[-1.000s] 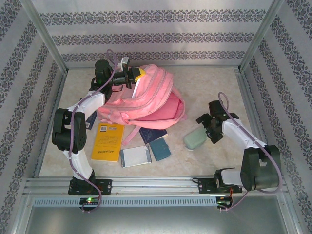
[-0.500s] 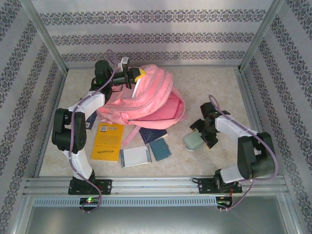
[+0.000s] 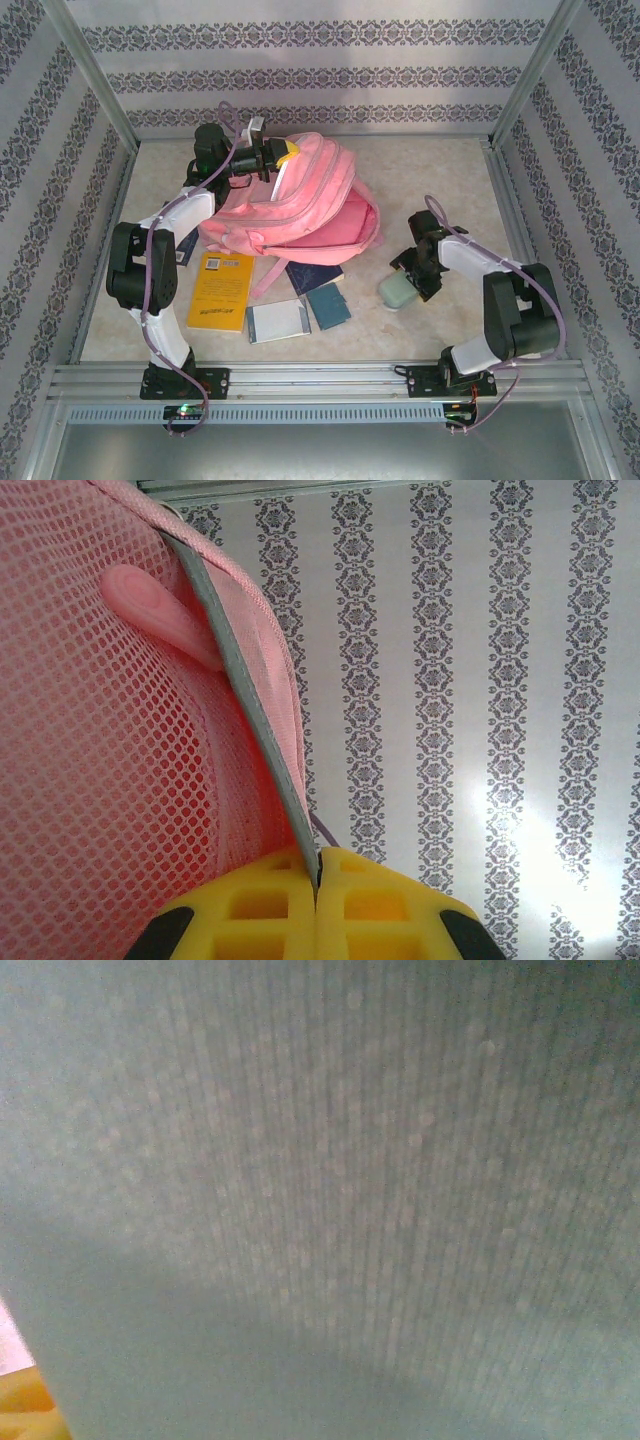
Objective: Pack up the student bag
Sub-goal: Pick up the glasses case from the middle-right of the table, then place the glasses case in the student bag.
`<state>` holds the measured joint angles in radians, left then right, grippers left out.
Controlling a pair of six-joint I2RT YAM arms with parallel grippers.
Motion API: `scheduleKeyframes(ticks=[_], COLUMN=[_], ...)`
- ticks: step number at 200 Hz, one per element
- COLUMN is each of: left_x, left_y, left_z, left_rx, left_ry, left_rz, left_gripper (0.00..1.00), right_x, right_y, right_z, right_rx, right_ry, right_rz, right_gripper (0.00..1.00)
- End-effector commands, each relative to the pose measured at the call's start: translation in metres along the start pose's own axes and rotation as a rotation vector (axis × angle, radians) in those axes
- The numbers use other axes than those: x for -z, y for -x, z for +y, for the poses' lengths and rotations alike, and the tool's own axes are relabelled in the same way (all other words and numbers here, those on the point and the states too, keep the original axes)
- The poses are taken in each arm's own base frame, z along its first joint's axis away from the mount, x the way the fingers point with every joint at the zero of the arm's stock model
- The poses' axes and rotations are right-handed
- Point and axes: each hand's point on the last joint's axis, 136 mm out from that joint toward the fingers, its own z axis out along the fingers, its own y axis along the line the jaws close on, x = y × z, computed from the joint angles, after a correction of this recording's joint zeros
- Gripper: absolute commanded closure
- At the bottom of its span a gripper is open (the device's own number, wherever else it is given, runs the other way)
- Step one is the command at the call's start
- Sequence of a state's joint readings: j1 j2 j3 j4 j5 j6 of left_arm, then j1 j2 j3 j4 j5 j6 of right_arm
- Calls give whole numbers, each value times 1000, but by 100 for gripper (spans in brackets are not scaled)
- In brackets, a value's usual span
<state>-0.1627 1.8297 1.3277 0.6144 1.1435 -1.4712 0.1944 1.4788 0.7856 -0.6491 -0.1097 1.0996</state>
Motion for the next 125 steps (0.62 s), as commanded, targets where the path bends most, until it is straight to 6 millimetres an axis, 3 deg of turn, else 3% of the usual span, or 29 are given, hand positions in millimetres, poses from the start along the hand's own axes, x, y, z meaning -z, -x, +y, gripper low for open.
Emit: scheduleKeyframes(ticks=[1,30,40,83,125], left_x=[7,6,5,4,5], left_y=[0,-1,-1,2,-4], left_z=[-39,-39,-42,-73,-89], left_rx=[-137,-146,-150,-170,-185], left_ry=[-69,-58,-57,-111,-117], left_rz=[-11,1,8,24,64], left_gripper=[100,100,100,100,100], right_x=[23,62,78,131,167], right_y=[8,15,15,0,-18], right_z=[6,22,37,94,138], right_rx=[30,107,160,368,524], right_ry=[32,119,195,405,556], right_rz=[-74,-165,-199,-268,-296], right_gripper=[22,22,25,31,32])
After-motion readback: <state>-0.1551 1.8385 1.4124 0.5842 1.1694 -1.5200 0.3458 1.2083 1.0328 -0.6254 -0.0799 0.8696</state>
